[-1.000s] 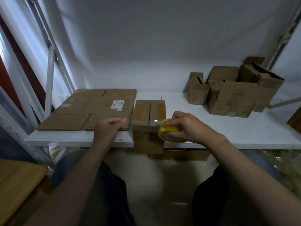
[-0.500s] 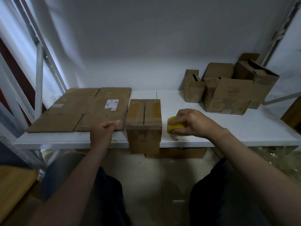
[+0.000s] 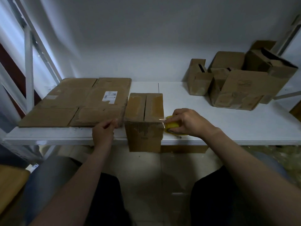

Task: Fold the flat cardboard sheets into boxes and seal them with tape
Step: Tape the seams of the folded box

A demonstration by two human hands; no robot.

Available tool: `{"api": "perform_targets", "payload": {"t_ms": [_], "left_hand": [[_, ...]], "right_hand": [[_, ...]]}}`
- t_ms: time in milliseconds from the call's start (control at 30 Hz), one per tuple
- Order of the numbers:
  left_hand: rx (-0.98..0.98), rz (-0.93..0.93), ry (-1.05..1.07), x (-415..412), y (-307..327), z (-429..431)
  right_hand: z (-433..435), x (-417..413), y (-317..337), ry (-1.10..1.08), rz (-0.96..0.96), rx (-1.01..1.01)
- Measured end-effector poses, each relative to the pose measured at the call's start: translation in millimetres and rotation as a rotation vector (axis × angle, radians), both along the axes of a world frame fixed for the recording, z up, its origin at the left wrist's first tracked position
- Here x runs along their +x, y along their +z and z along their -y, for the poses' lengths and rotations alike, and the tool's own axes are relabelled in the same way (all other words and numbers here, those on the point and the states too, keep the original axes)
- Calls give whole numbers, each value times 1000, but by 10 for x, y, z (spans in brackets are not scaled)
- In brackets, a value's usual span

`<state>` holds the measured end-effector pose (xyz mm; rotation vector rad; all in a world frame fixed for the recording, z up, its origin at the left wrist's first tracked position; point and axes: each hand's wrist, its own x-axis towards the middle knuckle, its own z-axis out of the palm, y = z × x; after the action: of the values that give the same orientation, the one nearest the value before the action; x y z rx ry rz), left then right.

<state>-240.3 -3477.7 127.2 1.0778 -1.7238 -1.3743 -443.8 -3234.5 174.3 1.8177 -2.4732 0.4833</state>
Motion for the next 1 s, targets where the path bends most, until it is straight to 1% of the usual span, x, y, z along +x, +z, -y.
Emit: {"api": "perform_targets", "payload": {"t_ms": [100, 267, 433, 567, 633, 700, 733, 767, 833, 900, 933, 1000], "left_hand": [[26, -15, 4, -147, -73, 31], [-22, -4, 2, -318, -182, -57], [-149, 26, 58, -362, -241, -188], [-238, 93, 7, -369, -209, -215], [-193, 118, -22, -394, -214, -171], [-71, 194, -11, -401, -214, -96], [-49, 239, -7, -393, -214, -68], [-71, 269, -4, -380, -206, -52], [-223, 258, 62, -350, -131, -69], [-458, 143, 114, -338, 15, -201], [-607, 89, 54, -346, 95, -310], [-927, 59, -231, -412, 147, -565]], "right_hand": [[36, -56, -82, -3, 3, -36], [40, -99, -167, -8, 10, -94], [51, -99, -227, -19, 21, -123], [67, -73, -219, -22, 20, -128], [66, -67, -211, -29, 13, -131], [65, -57, -205, -35, 12, -136], [65, -48, -205, -38, 14, -134], [67, -40, -203, -38, 14, -132], [73, -27, -199, -42, 7, -129], [78, -12, -194, -49, -1, -127], [80, -7, -194, -50, -1, -127], [79, -1, -187, -45, 2, -128]]}}
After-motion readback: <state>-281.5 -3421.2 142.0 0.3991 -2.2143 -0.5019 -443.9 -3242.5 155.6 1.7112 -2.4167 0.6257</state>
